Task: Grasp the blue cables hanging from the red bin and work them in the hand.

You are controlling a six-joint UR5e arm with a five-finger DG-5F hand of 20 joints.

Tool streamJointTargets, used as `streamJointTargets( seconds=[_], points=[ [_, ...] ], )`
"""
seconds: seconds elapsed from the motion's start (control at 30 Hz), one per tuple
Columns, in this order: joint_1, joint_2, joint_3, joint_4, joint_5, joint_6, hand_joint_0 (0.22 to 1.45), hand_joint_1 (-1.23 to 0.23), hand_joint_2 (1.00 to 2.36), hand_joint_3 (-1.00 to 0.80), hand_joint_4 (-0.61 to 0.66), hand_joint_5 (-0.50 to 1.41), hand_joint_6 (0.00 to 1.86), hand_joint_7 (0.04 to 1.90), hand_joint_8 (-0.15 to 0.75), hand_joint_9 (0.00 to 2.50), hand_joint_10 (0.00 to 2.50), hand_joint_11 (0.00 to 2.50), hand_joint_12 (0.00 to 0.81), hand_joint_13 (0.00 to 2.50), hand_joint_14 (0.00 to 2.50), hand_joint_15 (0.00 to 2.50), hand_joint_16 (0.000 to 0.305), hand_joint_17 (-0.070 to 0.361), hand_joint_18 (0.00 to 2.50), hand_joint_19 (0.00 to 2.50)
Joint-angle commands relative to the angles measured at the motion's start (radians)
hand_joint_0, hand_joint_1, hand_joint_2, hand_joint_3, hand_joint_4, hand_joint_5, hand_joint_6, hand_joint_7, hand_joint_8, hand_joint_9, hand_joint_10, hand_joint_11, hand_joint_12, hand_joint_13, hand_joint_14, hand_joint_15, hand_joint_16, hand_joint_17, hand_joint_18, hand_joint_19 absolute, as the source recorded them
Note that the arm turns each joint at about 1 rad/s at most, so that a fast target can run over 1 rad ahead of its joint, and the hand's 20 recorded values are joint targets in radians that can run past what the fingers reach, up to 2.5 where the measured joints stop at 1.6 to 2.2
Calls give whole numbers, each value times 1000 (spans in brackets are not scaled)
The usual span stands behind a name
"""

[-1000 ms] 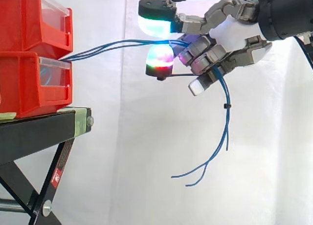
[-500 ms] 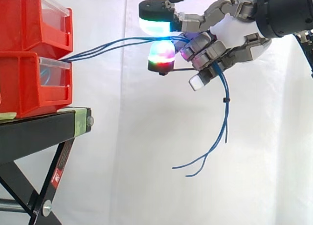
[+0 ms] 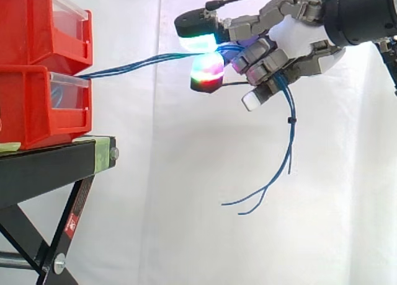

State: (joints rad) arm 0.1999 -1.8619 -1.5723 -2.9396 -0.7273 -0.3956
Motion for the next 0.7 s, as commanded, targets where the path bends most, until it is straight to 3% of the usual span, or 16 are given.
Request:
streamJointTargets(
  seconds=[0.0,0.13,0.2,0.23,0.33,0.47,0.67],
  points=[
    [1,1,0,5,0,0,907,-575,1019,-225,247,185,710,1194,442,591,2500,2500,568,958,2500,1872,57,128,1099,760],
    [1,1,0,13,0,-2,936,-542,1014,-105,259,206,600,1195,444,599,2500,2500,575,969,2500,1864,62,139,1098,650],
    [1,1,0,36,0,-11,949,-540,1011,-38,279,237,460,1240,446,602,2500,2500,568,965,2500,1854,63,141,1096,619],
    [3,0,0,42,0,-14,955,-541,1007,-11,305,290,206,1333,448,604,2500,2500,568,967,2500,1846,64,143,1099,597],
    [3,1,0,48,-1,-22,953,-541,1007,-66,335,315,3,1365,457,605,2500,2500,572,968,2500,1842,64,144,1099,595],
    [1,1,0,51,-1,-22,906,-526,1016,-340,325,284,6,1340,454,585,2500,2500,573,931,2500,1884,58,131,1045,719],
    [4,0,0,62,-4,-20,913,-532,1017,-412,301,280,6,1344,453,579,2500,2500,568,920,2500,1876,55,123,1035,770]
  ],
)
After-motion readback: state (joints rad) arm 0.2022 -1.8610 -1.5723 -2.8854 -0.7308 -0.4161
